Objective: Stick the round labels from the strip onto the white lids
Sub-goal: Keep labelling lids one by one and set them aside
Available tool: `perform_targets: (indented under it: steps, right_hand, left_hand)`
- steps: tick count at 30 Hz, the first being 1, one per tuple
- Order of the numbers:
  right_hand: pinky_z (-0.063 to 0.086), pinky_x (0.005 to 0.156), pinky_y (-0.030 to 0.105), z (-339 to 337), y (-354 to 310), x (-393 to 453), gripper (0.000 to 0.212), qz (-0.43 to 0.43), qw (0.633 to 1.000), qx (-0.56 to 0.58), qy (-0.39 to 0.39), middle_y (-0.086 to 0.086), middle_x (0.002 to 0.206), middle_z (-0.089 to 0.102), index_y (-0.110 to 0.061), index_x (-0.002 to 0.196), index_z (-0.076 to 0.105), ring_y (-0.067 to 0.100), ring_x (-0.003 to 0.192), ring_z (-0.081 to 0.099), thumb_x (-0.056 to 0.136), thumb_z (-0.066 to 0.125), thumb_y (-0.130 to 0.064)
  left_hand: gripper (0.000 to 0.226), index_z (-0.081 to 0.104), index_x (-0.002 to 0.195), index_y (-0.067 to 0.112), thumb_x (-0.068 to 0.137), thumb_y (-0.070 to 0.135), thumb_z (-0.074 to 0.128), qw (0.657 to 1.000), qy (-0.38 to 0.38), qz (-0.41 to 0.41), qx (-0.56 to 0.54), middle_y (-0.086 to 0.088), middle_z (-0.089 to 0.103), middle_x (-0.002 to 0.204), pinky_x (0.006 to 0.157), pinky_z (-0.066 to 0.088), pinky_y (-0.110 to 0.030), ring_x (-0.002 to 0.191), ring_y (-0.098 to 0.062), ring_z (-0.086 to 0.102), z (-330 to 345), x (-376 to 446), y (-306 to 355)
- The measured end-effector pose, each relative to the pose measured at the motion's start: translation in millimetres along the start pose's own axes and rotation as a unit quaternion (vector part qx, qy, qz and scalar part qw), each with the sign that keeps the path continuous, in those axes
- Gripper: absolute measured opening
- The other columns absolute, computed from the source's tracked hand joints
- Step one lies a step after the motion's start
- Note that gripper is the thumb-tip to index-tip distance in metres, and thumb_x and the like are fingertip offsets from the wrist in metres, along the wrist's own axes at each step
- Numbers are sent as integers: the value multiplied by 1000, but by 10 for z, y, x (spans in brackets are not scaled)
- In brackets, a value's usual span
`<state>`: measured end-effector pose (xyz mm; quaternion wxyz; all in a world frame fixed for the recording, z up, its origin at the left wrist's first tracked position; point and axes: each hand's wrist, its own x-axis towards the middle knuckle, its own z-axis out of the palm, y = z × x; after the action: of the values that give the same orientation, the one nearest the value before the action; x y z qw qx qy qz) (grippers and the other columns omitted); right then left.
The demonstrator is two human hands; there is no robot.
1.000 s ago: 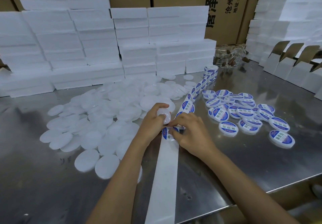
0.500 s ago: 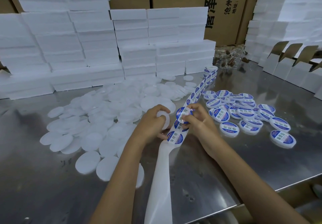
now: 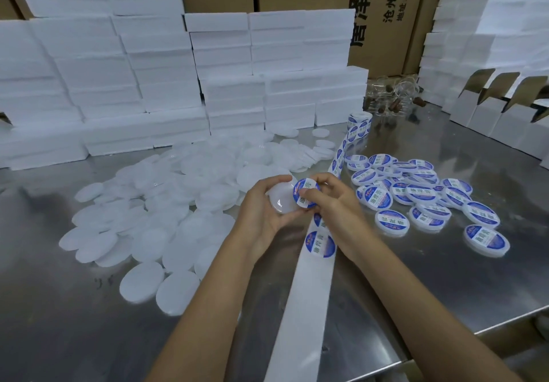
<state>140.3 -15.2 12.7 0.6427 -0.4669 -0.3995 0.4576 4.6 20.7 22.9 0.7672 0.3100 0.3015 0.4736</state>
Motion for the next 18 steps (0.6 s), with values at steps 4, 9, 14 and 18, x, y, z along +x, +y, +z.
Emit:
perform_targets:
  steps: [4,9,14,18]
  right_hand:
    - [58,72,24,-11,9,-47,22,-42,997,-63,9,18,99,72,0,104,62,17,84,69,85,73,0]
    - [58,78,26,1,34,-46,21,-83,987,-141,10,9,96,72,-8,98,64,20,92,70,83,74,1]
    - [58,83,26,12,42,-36,24,-102,977,-186,3,0,97,71,-17,98,65,14,92,69,82,76,-3]
    - [58,86,32,30,48,-32,25,-103,975,-198,0,0,97,71,-19,98,65,15,92,69,82,75,-3]
  left_hand:
    - [25,63,112,-2,97,12,49,999,-33,-12,-2,-26,70,106,76,63,-44,91,-35,72,28,-25,-54]
    - [33,60,125,-2,103,17,43,999,-32,-21,2,-24,68,110,86,58,-42,99,-35,67,81,-30,-79]
    - [28,62,117,1,103,16,43,999,-32,-22,5,-24,63,115,88,56,-40,104,-35,62,116,-28,-89]
    - [27,66,111,3,103,17,44,999,-33,-17,18,-20,67,110,92,55,-41,105,-33,64,109,-22,-105]
